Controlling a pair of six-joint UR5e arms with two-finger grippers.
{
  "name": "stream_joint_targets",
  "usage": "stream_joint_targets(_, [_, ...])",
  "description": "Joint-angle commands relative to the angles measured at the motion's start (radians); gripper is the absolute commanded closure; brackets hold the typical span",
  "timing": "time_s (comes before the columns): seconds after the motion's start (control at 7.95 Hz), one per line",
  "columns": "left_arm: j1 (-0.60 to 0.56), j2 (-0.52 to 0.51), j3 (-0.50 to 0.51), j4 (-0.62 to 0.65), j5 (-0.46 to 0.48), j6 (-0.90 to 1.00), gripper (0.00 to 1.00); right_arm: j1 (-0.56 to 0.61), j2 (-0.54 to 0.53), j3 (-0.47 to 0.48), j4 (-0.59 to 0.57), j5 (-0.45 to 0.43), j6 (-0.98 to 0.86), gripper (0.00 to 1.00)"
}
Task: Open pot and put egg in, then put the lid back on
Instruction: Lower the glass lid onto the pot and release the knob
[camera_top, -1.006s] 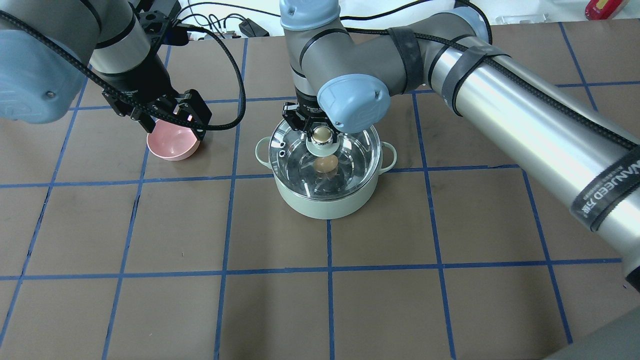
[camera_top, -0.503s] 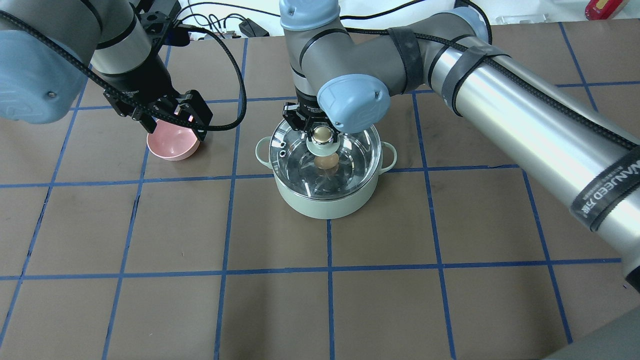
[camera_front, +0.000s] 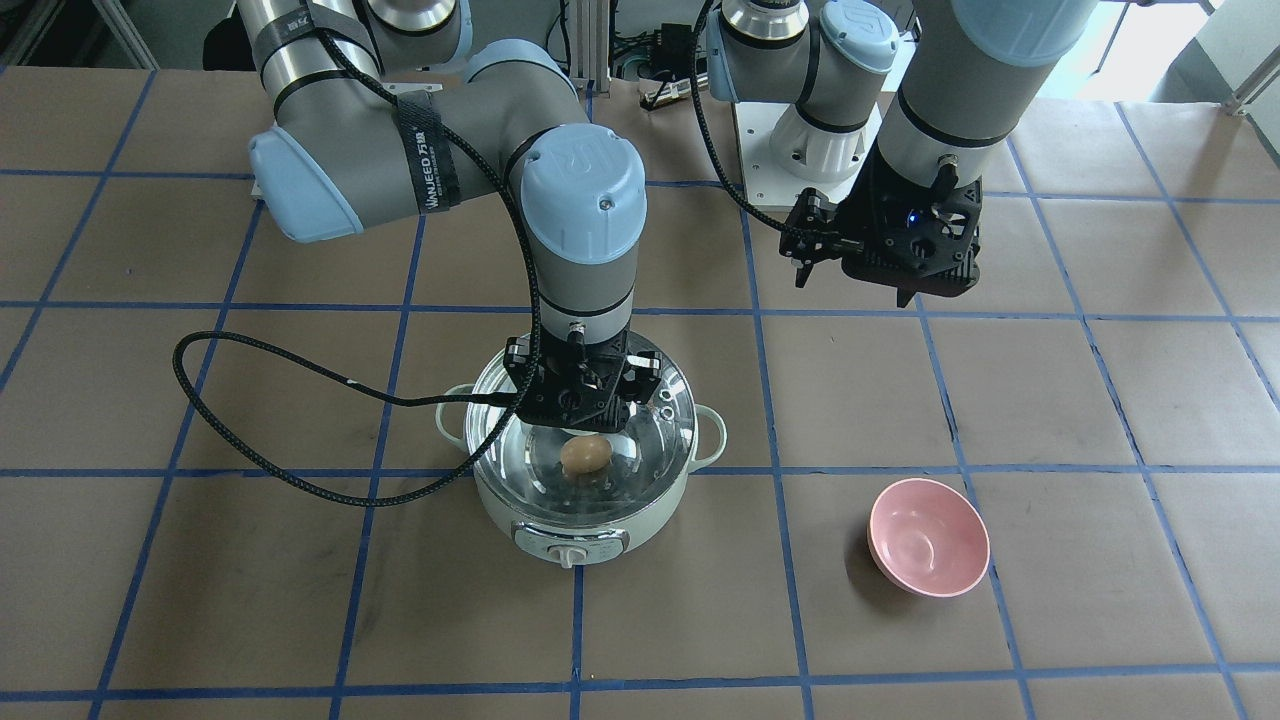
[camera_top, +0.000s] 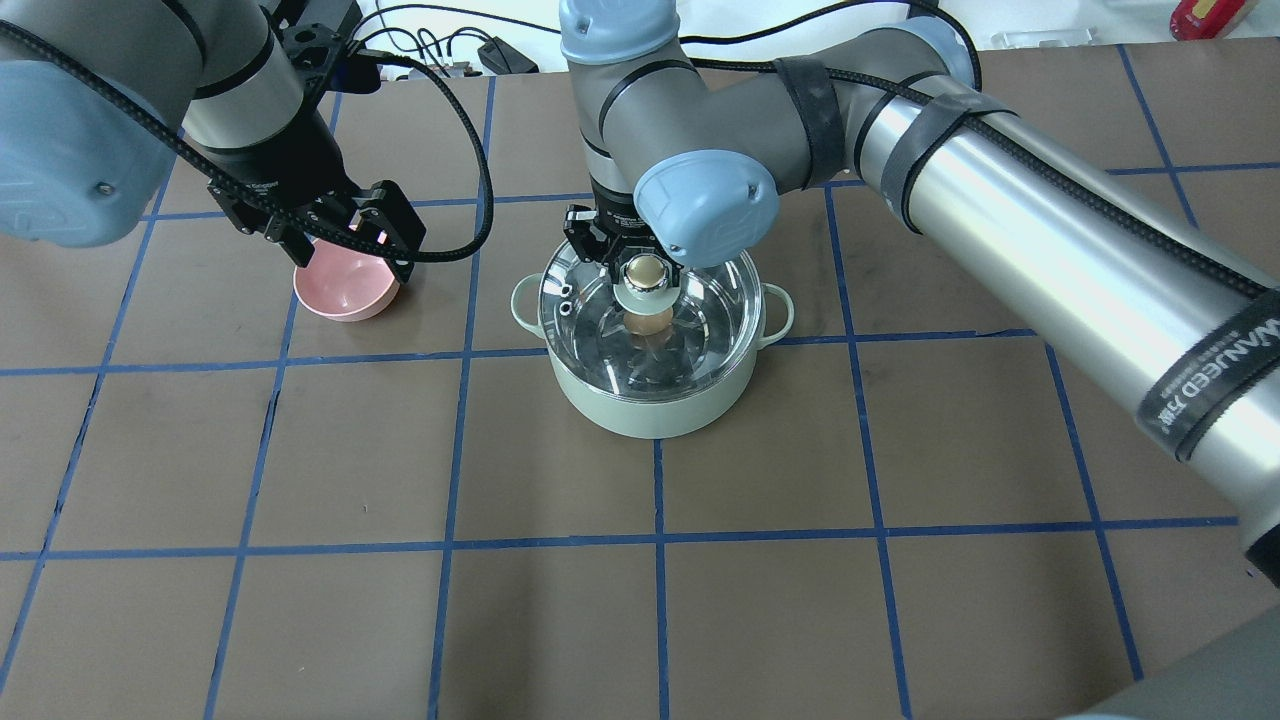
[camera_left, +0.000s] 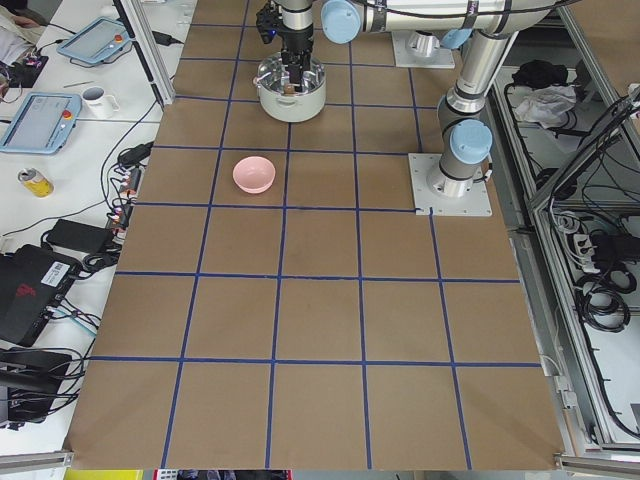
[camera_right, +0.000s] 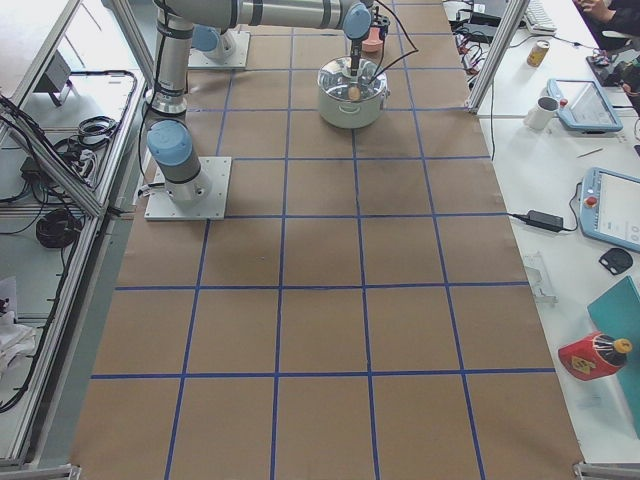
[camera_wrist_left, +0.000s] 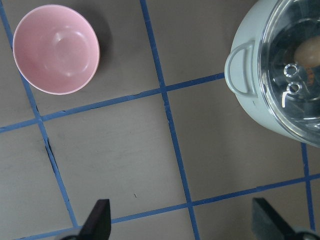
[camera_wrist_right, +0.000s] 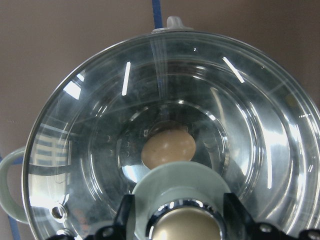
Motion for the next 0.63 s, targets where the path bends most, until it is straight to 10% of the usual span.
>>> stream_joint_targets(0.0, [0.000,-0.002,0.000,0.000,-0.001,0.001,0.00,0.000,-0.001,0.000,0.002,0.003,0.006,0.00])
stream_joint_targets(0.5, [-0.011,0.001,0.000,0.000,0.001,-0.013,0.00,-0.046,-0.094,0.002,0.063,0.006,-0.013,0.00])
